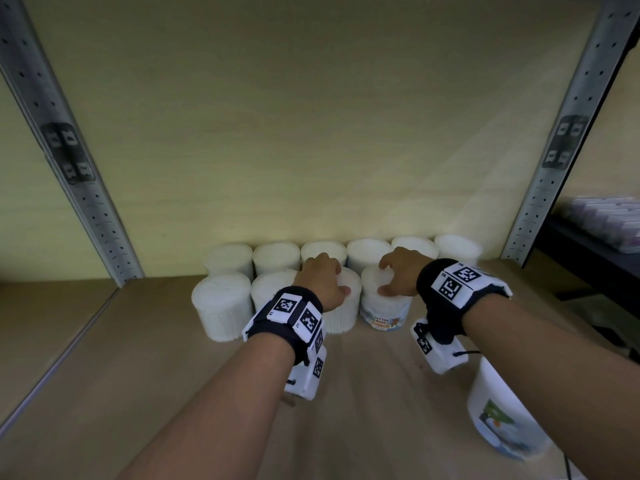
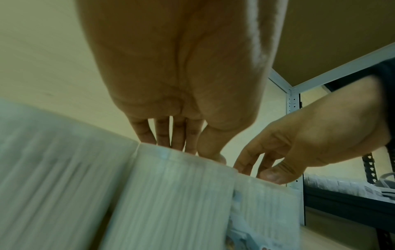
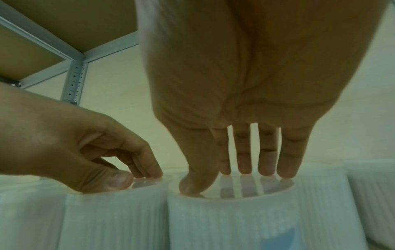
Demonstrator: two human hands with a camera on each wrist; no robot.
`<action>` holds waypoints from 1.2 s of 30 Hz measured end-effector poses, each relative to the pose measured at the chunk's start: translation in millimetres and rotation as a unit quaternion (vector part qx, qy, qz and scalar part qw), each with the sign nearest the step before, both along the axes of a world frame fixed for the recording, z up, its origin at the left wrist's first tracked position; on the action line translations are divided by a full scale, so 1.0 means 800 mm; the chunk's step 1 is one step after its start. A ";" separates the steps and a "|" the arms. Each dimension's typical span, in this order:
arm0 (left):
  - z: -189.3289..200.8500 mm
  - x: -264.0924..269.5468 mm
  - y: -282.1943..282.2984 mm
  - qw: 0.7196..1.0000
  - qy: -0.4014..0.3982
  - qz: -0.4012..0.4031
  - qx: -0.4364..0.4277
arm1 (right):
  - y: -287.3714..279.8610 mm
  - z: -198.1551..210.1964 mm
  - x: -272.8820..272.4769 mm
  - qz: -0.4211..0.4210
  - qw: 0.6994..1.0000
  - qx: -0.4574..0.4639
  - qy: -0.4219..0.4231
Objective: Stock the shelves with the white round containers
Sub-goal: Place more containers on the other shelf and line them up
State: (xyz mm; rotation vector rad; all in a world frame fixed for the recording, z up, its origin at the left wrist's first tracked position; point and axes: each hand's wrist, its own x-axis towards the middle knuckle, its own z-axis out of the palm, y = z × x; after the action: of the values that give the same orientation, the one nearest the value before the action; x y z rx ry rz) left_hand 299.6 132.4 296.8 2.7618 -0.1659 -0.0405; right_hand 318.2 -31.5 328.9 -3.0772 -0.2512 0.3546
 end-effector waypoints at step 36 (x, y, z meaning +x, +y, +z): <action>0.021 -0.003 -0.008 0.999 0.013 0.017 0.043 | -0.014 -0.002 0.010 0.076 0.997 0.030 0.012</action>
State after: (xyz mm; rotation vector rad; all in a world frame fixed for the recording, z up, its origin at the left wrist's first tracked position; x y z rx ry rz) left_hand 297.2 126.0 313.7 2.8482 -0.1124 -0.0755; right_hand 326.1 -43.0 327.5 -3.0008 -0.4871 0.3803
